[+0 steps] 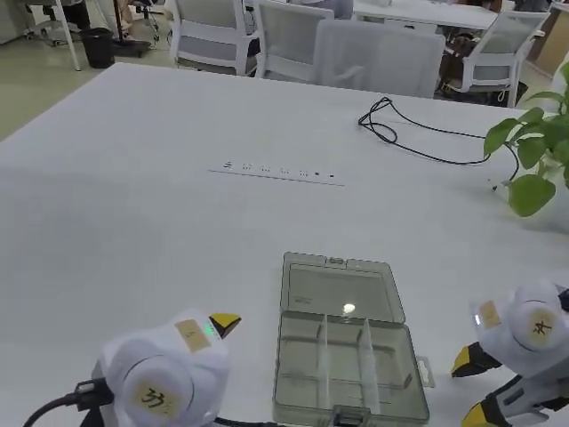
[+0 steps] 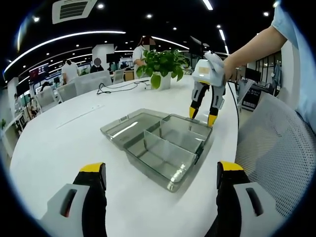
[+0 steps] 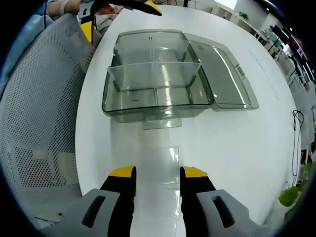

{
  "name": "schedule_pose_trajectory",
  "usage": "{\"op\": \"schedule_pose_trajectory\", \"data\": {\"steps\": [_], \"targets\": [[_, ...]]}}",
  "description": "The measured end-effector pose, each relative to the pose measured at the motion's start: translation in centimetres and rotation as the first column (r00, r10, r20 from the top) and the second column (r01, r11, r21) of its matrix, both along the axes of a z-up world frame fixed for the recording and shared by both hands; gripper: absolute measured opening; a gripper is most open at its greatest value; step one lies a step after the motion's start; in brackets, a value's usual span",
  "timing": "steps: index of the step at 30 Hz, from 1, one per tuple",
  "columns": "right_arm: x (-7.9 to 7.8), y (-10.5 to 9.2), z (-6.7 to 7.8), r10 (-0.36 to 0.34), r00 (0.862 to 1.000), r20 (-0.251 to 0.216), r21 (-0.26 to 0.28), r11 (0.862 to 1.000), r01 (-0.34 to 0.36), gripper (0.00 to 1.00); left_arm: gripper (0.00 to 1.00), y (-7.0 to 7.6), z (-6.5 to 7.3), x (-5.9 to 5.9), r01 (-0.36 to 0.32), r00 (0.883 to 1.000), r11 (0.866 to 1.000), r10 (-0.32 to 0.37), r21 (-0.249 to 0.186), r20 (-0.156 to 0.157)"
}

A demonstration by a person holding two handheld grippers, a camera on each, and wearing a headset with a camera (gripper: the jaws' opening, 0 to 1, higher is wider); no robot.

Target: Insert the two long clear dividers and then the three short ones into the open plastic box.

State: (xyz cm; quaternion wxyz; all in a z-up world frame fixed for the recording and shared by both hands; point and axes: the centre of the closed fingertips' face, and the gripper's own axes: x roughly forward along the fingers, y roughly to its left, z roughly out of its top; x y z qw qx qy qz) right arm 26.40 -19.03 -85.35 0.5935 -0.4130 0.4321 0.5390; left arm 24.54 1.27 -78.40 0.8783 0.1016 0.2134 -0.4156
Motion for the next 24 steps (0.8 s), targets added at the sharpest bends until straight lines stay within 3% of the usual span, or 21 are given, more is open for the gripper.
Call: {"op": "schedule_pose_trajectory", "data": {"steps": [12,24], "targets": [[0.06,-0.06,-0.03,0.032,0.999,-0.017,-0.032,0.999,-0.032,0.33,0.94,-0.10,0.00,-0.06,0.005,1.000,1.000,-0.005,0.000,0.000],[-0.44,-0.04,0.34,0.040,0.999,0.012,-0.028,0.999,-0.040,0.32,0.93,-0.49,-0.14,-0.44,0.025,1.000,1.000,-0.025,-0.006,-0.016]]}}
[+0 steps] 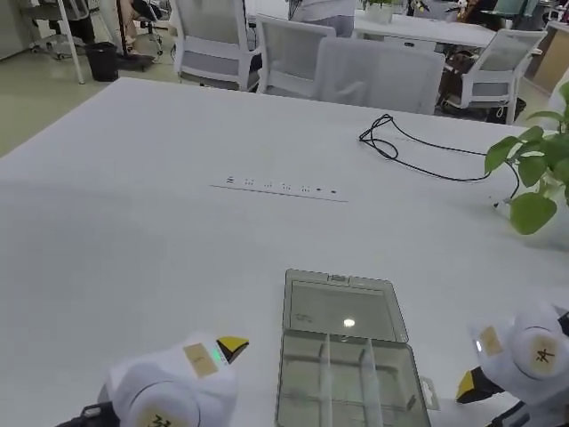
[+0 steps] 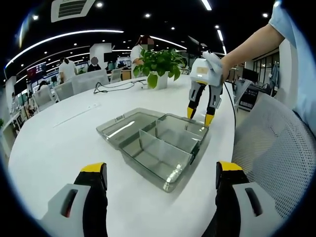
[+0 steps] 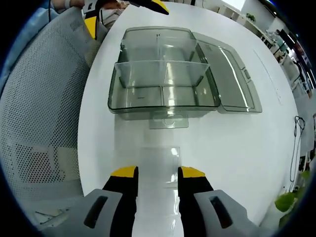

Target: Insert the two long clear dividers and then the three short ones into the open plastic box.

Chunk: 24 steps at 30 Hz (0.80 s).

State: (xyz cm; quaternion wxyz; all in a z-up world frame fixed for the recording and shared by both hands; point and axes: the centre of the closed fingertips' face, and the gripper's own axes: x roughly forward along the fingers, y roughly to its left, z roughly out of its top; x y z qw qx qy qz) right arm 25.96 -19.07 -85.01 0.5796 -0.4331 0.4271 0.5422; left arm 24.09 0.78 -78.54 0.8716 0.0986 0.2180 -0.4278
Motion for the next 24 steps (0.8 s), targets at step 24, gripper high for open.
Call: {"op": "schedule_pose_trajectory", "data": {"steps": [24], "targets": [[2.5,2.5,6.6,-0.112,0.963,0.245,0.160,0.984,0.074,0.32,0.81,-0.8,0.8,-0.6,-0.007,0.995,0.994,-0.005,-0.110,-0.102]]}}
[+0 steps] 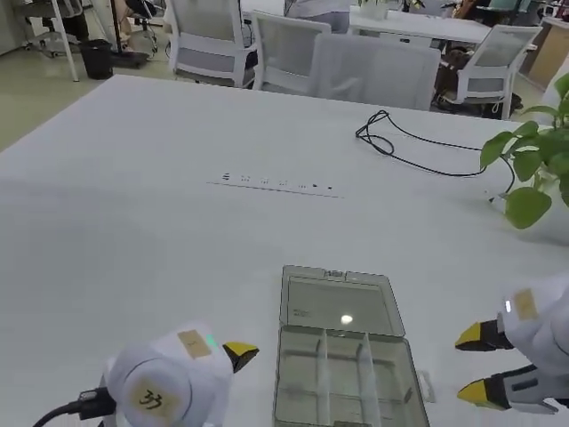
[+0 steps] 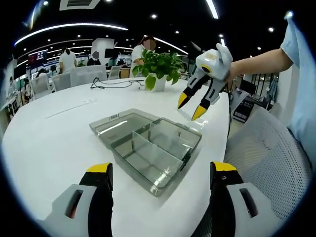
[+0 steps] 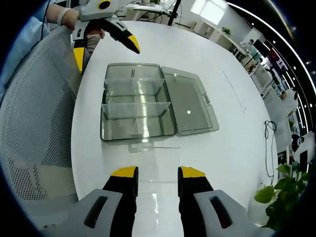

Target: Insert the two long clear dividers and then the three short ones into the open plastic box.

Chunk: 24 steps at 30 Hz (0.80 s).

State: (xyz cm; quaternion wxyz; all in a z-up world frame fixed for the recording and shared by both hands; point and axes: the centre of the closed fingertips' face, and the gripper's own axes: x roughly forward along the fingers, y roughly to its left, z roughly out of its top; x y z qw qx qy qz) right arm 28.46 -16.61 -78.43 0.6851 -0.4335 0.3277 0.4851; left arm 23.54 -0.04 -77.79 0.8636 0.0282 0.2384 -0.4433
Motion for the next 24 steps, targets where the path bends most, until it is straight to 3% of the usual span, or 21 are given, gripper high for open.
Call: {"op": "schedule_pose_trajectory", "data": {"steps": [4,6,8,12,14,15,16,17,18,19,22,24], "targets": [[-0.2,1.6,1.4,0.027,0.998,0.053,0.029,0.999,-0.029,0.32,0.74,-0.4,0.8,0.1,0.000,1.000,0.999,-0.001,-0.047,-0.026],[-0.4,2.5,2.0,0.053,0.995,0.082,0.031,0.998,-0.056,0.32,0.67,-0.6,1.0,0.3,-0.005,0.998,0.998,0.001,-0.065,-0.062],[-0.6,3.3,2.5,0.066,0.992,0.105,0.033,0.997,-0.069,0.32,0.60,-1.1,1.8,0.7,-0.008,0.997,0.992,-0.002,-0.124,-0.074],[-0.7,4.9,3.7,0.091,0.983,0.162,0.047,0.994,-0.100,0.32,0.49,-1.4,2.9,1.5,-0.038,0.991,0.983,0.015,-0.178,-0.130],[-0.7,5.4,4.1,0.109,0.975,0.191,0.036,0.992,-0.118,0.32,0.43,-1.6,2.9,1.7,-0.060,0.980,0.981,0.022,-0.187,-0.200],[-0.8,6.0,4.5,0.130,0.968,0.216,0.033,0.990,-0.141,0.32,0.40,-1.9,3.4,2.0,-0.063,0.980,0.974,0.019,-0.217,-0.199],[-1.0,6.3,4.6,0.120,0.971,0.205,0.042,0.990,-0.132,0.32,0.39,-2.2,3.9,2.1,-0.066,0.977,0.965,0.012,-0.252,-0.213],[-1.2,7.0,5.0,0.122,0.969,0.213,0.064,0.988,-0.138,0.32,0.37,-2.4,3.9,2.3,-0.097,0.966,0.957,0.025,-0.272,-0.256],[-1.2,7.4,5.2,0.132,0.965,0.228,0.067,0.986,-0.151,0.32,0.36,-2.5,3.9,2.2,-0.102,0.960,0.956,0.023,-0.274,-0.277],[-1.4,7.8,5.3,0.152,0.959,0.238,0.048,0.985,-0.168,0.32,0.35,-2.6,4.0,2.4,-0.087,0.965,0.958,0.013,-0.274,-0.262],[-2.0,8.7,5.6,0.174,0.954,0.242,0.044,0.981,-0.190,0.32,0.29,-3.2,4.0,2.3,-0.096,0.954,0.951,0.004,-0.293,-0.300],[-2.1,9.3,5.8,0.200,0.944,0.263,0.035,0.976,-0.217,0.32,0.27,-3.5,4.1,2.3,-0.113,0.944,0.943,0.003,-0.314,-0.330]]}}
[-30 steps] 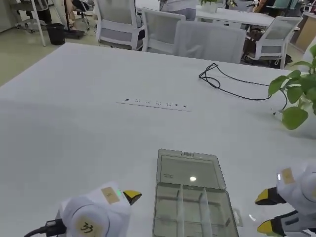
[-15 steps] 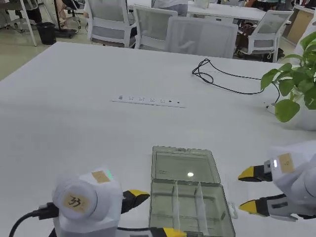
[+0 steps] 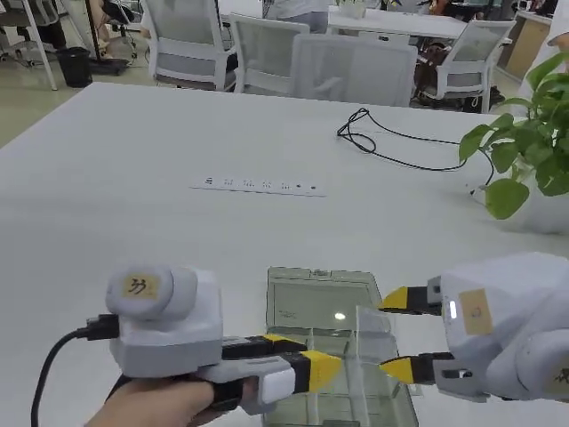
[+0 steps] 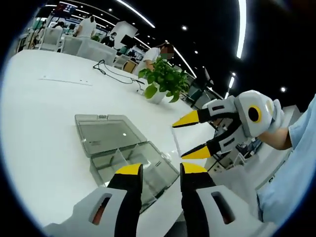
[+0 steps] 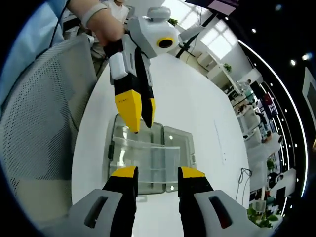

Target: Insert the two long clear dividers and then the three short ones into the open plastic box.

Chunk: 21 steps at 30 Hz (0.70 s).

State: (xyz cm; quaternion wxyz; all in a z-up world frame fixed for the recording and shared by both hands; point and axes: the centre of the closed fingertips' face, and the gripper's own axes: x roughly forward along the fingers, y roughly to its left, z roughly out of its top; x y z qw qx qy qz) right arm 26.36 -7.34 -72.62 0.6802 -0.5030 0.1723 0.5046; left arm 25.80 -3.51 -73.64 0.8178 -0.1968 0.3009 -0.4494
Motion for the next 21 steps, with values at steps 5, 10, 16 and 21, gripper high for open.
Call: {"op": "schedule_pose_trajectory", "data": {"steps": [5,10,16,21], "targets": [[-0.6,0.8,-0.7,0.056,0.998,0.028,-0.059,0.997,-0.054,0.32,0.20,-0.6,0.5,0.1,-0.013,0.999,0.998,0.011,-0.055,-0.037],[-0.8,1.3,-0.9,0.073,0.997,0.037,-0.072,0.995,-0.071,0.32,0.16,-0.8,0.1,0.0,-0.019,0.997,0.998,0.015,-0.056,-0.075],[-0.8,1.9,-0.8,0.090,0.995,0.050,-0.076,0.993,-0.086,0.32,0.08,-1.0,0.1,0.1,-0.049,0.992,0.994,0.038,-0.095,-0.118],[-0.9,2.2,-0.9,0.103,0.993,0.055,-0.086,0.991,-0.098,0.32,0.02,-1.2,0.3,0.0,-0.055,0.990,0.991,0.038,-0.124,-0.136]]}}
